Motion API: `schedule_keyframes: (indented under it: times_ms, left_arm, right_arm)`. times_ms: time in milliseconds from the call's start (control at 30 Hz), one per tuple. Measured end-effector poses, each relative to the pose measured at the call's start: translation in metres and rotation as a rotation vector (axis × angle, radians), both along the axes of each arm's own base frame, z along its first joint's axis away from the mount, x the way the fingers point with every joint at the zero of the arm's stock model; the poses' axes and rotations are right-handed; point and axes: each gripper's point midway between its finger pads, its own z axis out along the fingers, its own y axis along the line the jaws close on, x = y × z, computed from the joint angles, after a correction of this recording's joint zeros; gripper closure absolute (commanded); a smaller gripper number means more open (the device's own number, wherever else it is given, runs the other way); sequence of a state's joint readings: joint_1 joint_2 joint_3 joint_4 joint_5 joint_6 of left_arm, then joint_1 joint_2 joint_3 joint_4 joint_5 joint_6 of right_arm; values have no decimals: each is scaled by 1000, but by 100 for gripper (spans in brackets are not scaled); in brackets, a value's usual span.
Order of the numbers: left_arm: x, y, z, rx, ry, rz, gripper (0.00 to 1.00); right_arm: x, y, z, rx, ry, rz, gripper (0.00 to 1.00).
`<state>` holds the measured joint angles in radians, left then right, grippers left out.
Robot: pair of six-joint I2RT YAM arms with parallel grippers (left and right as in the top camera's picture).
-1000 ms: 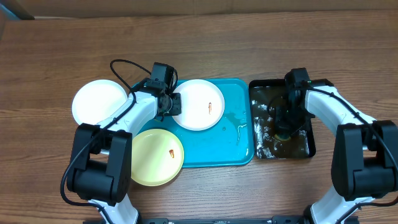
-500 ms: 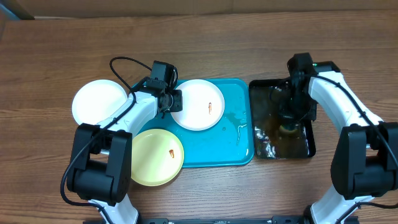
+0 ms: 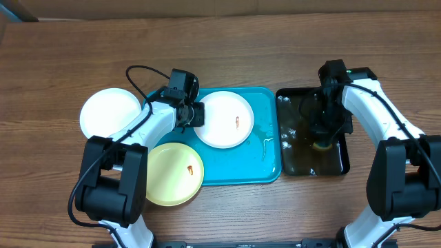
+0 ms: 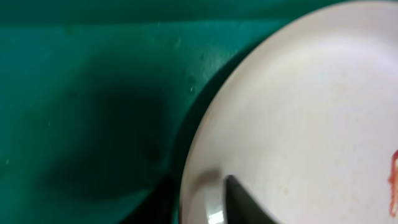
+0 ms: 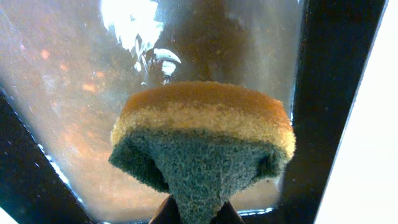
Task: Clean dirty plates on tray and stack at the side
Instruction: 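Lift the sponge with the right gripper and carry it toward the white plate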
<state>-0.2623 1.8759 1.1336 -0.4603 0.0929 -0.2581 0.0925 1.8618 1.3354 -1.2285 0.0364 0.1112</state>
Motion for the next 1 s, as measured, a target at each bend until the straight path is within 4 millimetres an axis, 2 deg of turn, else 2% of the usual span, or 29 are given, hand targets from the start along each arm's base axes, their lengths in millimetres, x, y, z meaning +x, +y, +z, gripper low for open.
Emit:
schedule_keyframes:
  times_ms: [100, 200, 233, 300, 367, 400, 467, 500, 567, 600, 800, 833, 867, 900, 933, 1000]
  left_arm:
    - [4, -2, 2, -8, -20, -1, 96]
    - [-2, -6, 1, -31, 10, -11, 95]
    - [-5, -7, 0, -41, 25, -16, 88]
    - [-10, -10, -1, -60, 45, -21, 56]
    - [-12, -11, -1, -67, 55, -26, 52]
    - [-11, -12, -1, -70, 53, -25, 52]
    - [-8, -13, 0, -75, 38, -26, 59]
    - [-4, -13, 1, -76, 22, -24, 67]
    - [0, -14, 3, -75, 1, -28, 91]
    - [2, -14, 3, -75, -7, -25, 96]
    - [-1, -12, 2, -65, 9, -21, 95]
    - [-3, -12, 1, -64, 15, -21, 89]
    - [-4, -12, 1, -63, 21, -22, 77]
    - [-6, -13, 0, -63, 29, -19, 61]
    - [-9, -13, -1, -61, 42, -16, 56]
    - [-12, -14, -3, -61, 56, -11, 56]
  right_arm:
    - [2, -2, 0, -7, -6, 26, 96]
    - [4, -4, 0, -16, -16, 41, 96]
    - [4, -4, 0, -20, -17, 43, 96]
    - [6, -6, 0, -31, -25, 48, 96]
    - [10, -7, -1, -37, -41, 51, 96]
    - [12, -7, -1, -39, -49, 53, 96]
    - [14, -6, 0, -40, -55, 63, 96]
    - [15, -5, 1, -42, -57, 70, 96]
    - [18, -1, 5, -45, -67, 91, 96]
    - [21, 1, 8, -47, -77, 104, 96]
    - [33, 13, 23, -132, -123, 199, 96]
    - [34, 14, 23, -138, -130, 205, 96]
    - [36, 15, 23, -143, -138, 209, 96]
    - [39, 15, 24, -150, -150, 215, 96]
    - [40, 17, 24, -156, -156, 222, 96]
    - [43, 19, 25, -175, -171, 238, 96]
